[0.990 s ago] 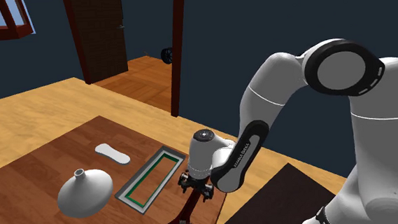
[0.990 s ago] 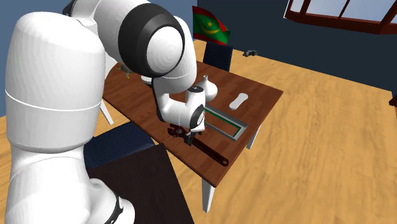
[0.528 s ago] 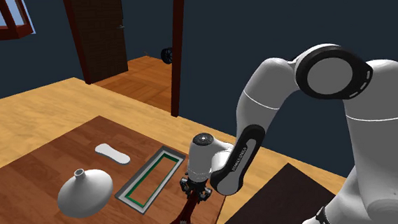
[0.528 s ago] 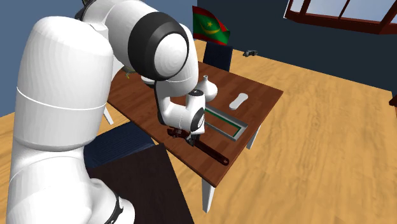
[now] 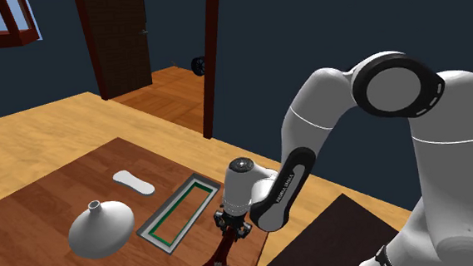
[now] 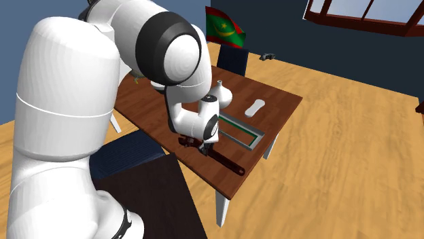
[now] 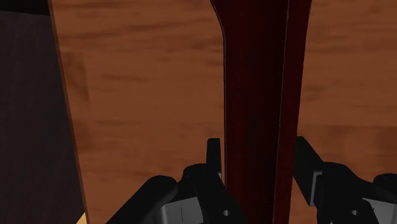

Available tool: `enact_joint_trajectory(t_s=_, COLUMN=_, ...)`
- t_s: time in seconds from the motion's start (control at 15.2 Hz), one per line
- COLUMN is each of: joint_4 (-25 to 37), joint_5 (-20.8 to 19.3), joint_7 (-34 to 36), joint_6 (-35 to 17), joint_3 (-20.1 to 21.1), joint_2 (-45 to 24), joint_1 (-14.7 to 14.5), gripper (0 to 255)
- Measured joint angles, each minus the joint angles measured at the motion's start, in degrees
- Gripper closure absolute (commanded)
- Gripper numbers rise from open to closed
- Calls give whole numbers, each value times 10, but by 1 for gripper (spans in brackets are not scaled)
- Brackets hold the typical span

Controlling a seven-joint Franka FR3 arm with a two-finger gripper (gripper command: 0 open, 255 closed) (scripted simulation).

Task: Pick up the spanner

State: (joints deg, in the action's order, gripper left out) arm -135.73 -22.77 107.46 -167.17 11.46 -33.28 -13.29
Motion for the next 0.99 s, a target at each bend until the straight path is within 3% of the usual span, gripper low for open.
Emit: enact_joint_trajectory(t_s=0.99, joint_4=-40, joint_5=66, joint_7=-51, joint_6=83, joint_3=84, joint_2=119, joint_1=69, gripper=255)
